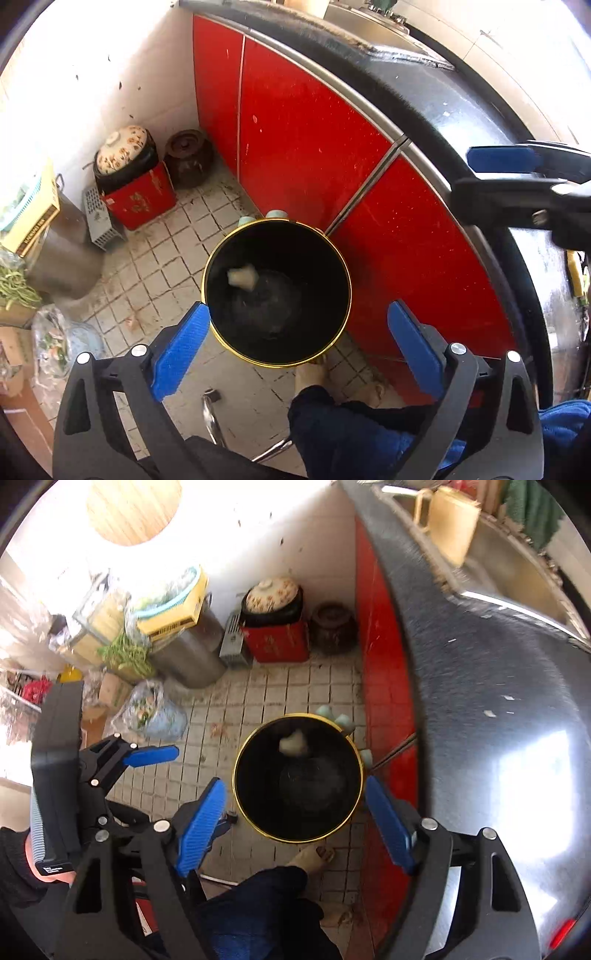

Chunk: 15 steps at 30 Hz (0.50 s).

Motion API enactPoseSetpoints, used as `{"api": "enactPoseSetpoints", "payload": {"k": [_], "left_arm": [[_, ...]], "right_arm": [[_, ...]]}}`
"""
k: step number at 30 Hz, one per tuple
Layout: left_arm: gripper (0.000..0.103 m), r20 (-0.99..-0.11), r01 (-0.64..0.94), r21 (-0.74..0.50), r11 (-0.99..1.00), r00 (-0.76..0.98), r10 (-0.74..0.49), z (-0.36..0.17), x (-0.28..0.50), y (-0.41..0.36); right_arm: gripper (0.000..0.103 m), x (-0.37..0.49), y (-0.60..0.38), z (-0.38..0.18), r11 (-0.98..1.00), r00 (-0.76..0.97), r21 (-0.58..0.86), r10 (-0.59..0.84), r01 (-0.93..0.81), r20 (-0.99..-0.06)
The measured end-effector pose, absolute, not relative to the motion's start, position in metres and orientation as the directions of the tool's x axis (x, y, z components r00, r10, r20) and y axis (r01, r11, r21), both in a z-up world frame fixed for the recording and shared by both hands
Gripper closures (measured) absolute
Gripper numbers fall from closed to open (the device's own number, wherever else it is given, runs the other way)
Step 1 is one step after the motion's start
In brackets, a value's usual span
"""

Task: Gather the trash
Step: 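Return both open tools to the countertop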

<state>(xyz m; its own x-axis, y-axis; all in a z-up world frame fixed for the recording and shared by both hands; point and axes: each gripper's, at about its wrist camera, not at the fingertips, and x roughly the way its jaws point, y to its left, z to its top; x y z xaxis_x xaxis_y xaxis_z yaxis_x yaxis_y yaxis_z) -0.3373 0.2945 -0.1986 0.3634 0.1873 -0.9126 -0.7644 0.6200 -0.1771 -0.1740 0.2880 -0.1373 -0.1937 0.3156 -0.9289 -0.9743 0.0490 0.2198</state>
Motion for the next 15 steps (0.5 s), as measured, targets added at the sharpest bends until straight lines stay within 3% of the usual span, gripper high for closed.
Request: {"api": "enactPoseSetpoints", "payload": {"k": [9, 15], "left_arm": [[0.007, -0.864, -0.682, -0.163, 0.713, 0.447, 0.230, -0.129, -0.277, 0.258], [0.007, -0.824, -0.395, -0.144, 0.907, 0.555, 0.111, -0.084, -0.163, 0.190]], "right_arm": [[0.016, -0.085, 0.165, -0.051, 0.340, -0.022, 0.223, 0.506, -0.914, -0.862], [0.014, -0.012, 0.018, -0.015, 0.701, 0.275, 0.165, 0.470, -0.694, -0.839]]}}
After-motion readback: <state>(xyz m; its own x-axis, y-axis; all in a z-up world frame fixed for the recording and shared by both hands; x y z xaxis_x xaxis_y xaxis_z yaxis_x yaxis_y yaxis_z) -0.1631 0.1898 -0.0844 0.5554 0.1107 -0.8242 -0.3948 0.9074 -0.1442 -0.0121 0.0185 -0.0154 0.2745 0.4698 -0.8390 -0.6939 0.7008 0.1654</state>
